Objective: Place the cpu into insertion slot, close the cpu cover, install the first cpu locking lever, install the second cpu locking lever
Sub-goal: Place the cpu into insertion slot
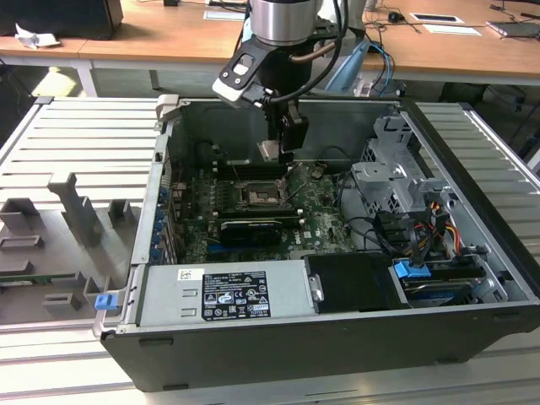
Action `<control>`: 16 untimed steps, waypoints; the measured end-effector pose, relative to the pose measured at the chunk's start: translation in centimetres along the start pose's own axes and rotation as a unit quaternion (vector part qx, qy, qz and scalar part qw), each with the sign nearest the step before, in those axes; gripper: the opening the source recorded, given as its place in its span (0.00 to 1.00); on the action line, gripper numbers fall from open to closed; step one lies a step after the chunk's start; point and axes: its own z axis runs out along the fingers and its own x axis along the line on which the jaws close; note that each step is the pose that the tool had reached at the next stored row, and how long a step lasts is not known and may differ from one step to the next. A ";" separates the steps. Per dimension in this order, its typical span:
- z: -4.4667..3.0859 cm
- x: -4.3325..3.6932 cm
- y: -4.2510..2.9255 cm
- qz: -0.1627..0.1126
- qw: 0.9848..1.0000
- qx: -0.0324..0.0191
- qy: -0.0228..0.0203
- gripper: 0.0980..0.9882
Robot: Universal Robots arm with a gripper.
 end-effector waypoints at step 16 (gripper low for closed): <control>0.50 -0.01 -0.07 0.004 1.000 0.000 0.000 0.50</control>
